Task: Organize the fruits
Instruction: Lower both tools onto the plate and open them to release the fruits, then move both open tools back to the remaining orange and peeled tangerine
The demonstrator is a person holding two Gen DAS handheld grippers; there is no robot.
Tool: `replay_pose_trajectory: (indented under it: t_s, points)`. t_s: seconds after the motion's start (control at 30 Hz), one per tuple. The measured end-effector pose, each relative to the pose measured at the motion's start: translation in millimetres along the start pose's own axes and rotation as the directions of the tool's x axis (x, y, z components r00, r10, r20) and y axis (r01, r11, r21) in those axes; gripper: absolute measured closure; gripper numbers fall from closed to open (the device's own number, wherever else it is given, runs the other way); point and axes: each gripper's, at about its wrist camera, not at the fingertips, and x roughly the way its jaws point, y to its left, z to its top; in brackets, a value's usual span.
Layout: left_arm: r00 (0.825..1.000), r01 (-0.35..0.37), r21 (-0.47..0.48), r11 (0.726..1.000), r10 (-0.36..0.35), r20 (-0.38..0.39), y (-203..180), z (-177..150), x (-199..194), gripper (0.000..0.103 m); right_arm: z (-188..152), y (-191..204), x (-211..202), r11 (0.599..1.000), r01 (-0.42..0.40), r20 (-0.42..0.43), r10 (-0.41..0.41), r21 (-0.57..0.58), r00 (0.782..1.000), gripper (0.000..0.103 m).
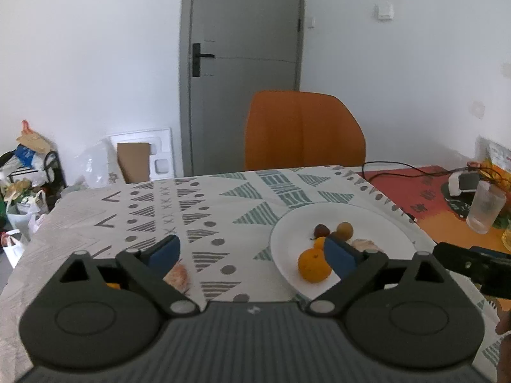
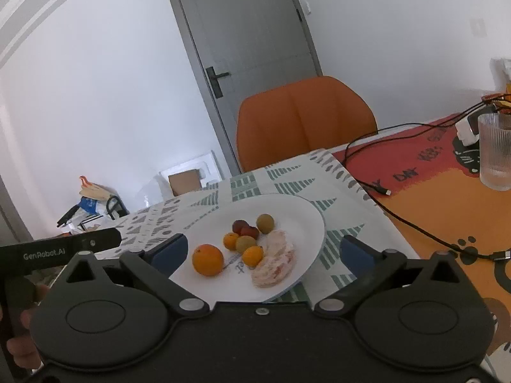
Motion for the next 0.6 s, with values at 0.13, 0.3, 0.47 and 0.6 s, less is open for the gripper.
replay_pose_trajectory:
  t_s: [0.13,0.3,0.47,0.6]
  points:
    - [1.000,-0.018,-0.015,1.000,0.019,0.015,7.7,-1.1,-15.7,0.005,1.3,7.1,-6.6,1.000,-0.018,0.006,0.018,-0.009,1.000,0.000]
    - [0.999,-0.038,-0.031,0.999,0.039,0.029,21.3,-4.9,-35.9,0.004,0.3,21.5,-10.7,0.998,-0.050,0.003,0.050,-0.028,0.999,0.000]
    - [0.997,-0.065,-0.023,0.998,0.065,0.037,35.0,-10.9,-51.5,0.004,-3.3,38.4,-11.5,0.996,-0.080,-0.004,0.080,-0.049,0.997,0.000]
    - [0.995,-0.085,-0.039,0.996,0.087,0.038,49.3,-15.4,-59.5,0.004,-7.3,52.8,-11.4,0.992,-0.103,-0.016,0.103,-0.068,0.995,0.000]
